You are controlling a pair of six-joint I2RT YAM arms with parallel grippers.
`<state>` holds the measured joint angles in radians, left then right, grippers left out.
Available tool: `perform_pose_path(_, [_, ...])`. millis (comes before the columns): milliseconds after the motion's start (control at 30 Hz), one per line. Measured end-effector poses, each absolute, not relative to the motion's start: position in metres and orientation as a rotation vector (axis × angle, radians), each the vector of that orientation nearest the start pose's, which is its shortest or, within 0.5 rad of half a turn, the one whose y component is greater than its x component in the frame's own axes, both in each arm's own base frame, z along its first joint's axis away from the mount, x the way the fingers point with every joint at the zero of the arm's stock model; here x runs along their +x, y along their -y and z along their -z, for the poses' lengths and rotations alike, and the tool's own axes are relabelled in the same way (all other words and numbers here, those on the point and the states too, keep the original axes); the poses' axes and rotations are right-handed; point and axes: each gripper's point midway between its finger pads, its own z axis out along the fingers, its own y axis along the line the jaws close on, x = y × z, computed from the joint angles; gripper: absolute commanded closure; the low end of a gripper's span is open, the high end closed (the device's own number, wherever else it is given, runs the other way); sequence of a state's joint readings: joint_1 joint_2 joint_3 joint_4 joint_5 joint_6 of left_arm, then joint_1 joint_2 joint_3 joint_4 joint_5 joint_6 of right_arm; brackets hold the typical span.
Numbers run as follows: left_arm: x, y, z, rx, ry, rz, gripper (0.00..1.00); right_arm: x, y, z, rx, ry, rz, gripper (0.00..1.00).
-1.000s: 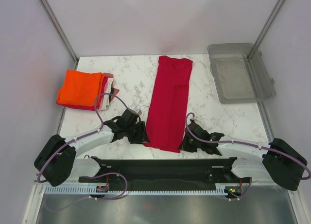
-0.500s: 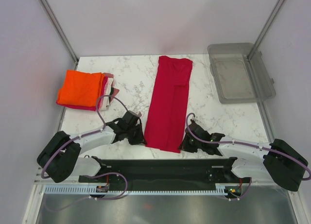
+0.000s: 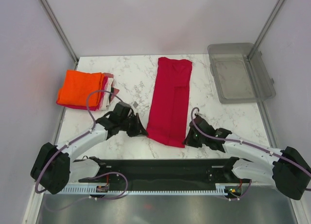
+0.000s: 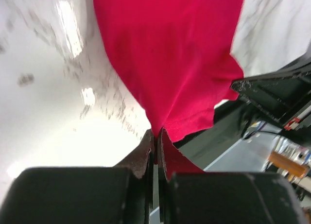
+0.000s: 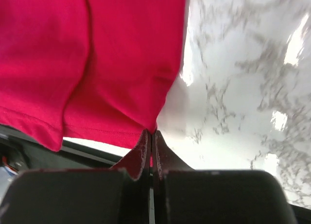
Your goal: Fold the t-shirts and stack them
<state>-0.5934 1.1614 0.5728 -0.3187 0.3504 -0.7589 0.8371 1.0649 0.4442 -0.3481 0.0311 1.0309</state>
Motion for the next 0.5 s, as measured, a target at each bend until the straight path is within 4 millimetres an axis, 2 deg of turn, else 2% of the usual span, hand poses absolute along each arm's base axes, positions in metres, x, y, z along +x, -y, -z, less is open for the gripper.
perform_pose_path(67, [0.193,0.223,-0.086,-0.096,-2.645,0.986,0.98,0.164,-0.203,-0.046,0.293,-2.634,-0.632,1.0])
perform_pose_path(233, [0.248,0.233,-0.12,-0.132,-2.582,1.027,0.98,0.232,-0.192,-0.084,0.353,-2.52,-0.58,1.0])
perform_pose_path(367, [0.287,0.249,-0.134,-0.125,-2.566,1.051,0.98,0.281,-0.173,-0.091,0.4,-2.508,-0.494,1.0])
perform_pose_path(500, [0.328,0.261,-0.133,-0.138,-2.568,1.044,0.98,0.325,-0.161,-0.086,0.429,-2.522,-0.447,1.0])
